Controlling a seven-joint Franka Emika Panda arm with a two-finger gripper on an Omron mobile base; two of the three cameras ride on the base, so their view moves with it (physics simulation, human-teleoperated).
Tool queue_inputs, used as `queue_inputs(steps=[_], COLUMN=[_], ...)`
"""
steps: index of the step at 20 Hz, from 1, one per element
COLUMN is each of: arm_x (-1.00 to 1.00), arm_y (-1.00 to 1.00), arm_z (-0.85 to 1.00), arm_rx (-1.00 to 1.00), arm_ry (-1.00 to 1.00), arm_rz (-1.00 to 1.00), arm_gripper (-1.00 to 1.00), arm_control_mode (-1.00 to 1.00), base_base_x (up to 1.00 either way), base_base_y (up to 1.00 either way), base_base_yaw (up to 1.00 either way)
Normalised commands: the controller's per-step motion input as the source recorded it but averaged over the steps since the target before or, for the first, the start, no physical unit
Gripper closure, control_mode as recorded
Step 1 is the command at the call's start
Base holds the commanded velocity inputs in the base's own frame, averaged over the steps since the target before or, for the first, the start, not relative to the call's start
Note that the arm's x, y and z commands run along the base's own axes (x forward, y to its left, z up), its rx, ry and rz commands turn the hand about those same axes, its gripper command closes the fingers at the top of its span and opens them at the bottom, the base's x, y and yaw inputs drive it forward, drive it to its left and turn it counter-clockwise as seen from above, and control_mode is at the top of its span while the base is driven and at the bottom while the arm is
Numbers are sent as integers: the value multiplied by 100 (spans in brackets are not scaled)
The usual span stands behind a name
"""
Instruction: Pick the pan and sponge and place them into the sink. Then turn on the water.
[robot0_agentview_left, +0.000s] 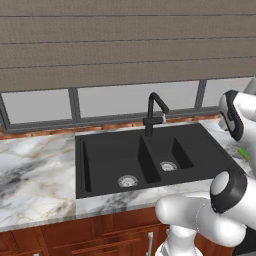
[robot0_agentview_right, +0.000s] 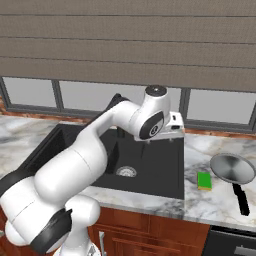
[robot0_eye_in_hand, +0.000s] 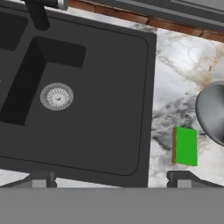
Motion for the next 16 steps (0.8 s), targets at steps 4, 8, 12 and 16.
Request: queue_inputs(steps=[4, 8, 12, 16], arm_x=[-2, -5, -3, -1], arm_y=[-39, -38, -36, -34], arm_z=[-10, -4, 0, 0], arm_rx=[-2, 0, 0, 0], arm_ry=[-4, -4, -3, -1], arm_rz=[0, 0, 0, 0], arm_gripper=[-100, -100, -100, -100], arm_control_mode=[-100, -100, -100, -100], base_base_x=[0, 0, 0, 0], base_base_y=[0, 0, 0, 0], base_base_yaw=[0, 0, 0, 0])
